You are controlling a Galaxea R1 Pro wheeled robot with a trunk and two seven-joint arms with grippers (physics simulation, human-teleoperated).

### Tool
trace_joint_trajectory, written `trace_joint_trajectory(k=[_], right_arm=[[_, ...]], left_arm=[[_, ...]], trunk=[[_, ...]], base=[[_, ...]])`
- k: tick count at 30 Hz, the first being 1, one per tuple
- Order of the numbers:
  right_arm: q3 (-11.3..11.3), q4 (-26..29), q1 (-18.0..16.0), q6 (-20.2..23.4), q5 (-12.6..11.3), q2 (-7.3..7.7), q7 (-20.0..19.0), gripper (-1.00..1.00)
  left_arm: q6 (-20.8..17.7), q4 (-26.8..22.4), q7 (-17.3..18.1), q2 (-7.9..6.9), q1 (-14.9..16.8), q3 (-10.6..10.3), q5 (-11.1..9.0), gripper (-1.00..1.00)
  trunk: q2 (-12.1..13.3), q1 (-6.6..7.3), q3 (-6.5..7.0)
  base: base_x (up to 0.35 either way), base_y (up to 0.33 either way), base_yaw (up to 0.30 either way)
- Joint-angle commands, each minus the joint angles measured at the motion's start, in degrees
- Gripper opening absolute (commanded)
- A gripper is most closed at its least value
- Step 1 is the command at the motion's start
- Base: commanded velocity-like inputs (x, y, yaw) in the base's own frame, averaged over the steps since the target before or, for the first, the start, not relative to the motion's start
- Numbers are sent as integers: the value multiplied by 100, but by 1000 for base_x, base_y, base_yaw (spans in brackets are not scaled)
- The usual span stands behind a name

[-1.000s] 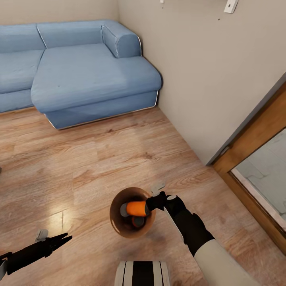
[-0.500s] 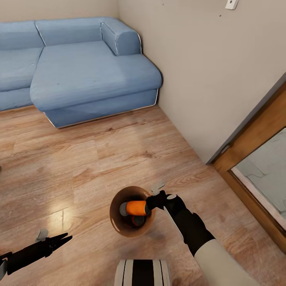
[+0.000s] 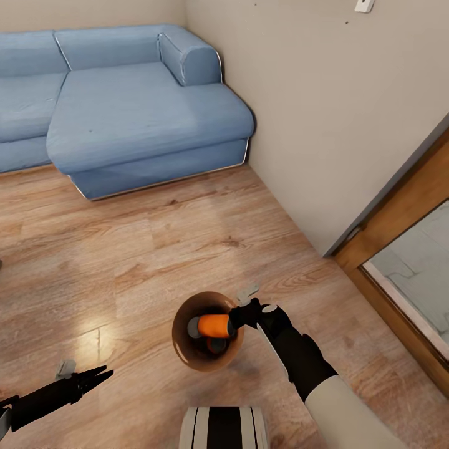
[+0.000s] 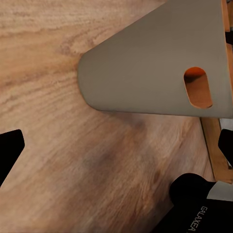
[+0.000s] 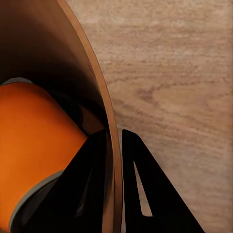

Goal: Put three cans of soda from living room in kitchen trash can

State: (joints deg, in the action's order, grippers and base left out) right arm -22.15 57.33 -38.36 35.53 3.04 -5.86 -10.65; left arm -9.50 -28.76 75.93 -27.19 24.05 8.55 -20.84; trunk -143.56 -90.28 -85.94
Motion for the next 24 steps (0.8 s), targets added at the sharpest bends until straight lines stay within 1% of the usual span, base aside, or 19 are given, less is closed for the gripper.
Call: trace_joint_trajectory(k=[1,12,13,24], right_arm=[[0,-170,4,15,-172,-2,-51,-100],[0,-170,4,15,-172,-2,-51,-100],[0,-171,4,15,-172,-2,-51,100],[0,-171,4,18,-172,-2,-51,100]], left_arm=[[1,2,0,0,3,-2,1,100],[0,2,0,3,3,-2,1,100],[0,2,0,3,3,-2,1,100],[1,2,0,3,3,-2,1,100]], trunk=[[0,-202,-1],[0,-202,-1],[0,-202,-1],[0,-202,-1]], base=[[0,0,0],[0,0,0],[0,0,0],[0,0,0]])
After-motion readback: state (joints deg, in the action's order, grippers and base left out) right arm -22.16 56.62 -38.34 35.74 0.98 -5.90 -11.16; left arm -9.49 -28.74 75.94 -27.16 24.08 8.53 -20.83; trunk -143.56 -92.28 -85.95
